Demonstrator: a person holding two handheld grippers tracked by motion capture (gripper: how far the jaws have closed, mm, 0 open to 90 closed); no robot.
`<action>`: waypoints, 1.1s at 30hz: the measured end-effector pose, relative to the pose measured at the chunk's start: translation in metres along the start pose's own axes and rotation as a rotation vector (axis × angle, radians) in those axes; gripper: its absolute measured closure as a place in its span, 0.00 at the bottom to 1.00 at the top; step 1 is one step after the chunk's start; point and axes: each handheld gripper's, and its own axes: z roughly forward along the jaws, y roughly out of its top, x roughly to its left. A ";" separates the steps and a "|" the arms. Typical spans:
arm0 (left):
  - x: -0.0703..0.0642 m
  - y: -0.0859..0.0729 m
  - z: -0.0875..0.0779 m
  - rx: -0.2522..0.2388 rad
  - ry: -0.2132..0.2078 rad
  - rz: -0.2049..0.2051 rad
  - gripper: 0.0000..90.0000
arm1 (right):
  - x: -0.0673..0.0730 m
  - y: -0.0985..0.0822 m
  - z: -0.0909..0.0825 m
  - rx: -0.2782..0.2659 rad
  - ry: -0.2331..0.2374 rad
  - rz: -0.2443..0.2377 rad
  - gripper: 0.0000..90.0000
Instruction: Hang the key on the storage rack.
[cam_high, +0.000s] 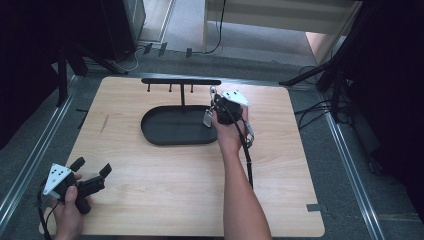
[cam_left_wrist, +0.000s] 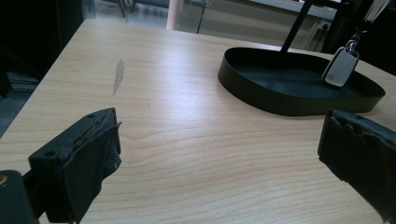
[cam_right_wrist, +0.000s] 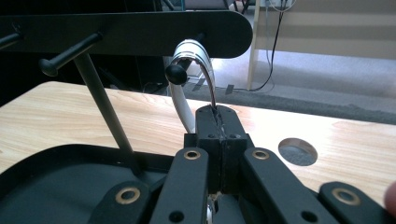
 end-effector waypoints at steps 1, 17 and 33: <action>0.000 0.000 0.000 0.000 0.000 0.001 0.00 | 0.000 0.000 0.000 -0.002 -0.003 -0.006 1.00; -0.001 0.000 0.000 0.000 0.004 0.009 0.00 | -0.017 -0.015 -0.025 -0.015 -0.033 -0.061 0.39; -0.003 0.000 0.001 0.008 0.007 0.031 0.00 | -0.056 -0.046 -0.091 0.020 0.038 -0.072 0.00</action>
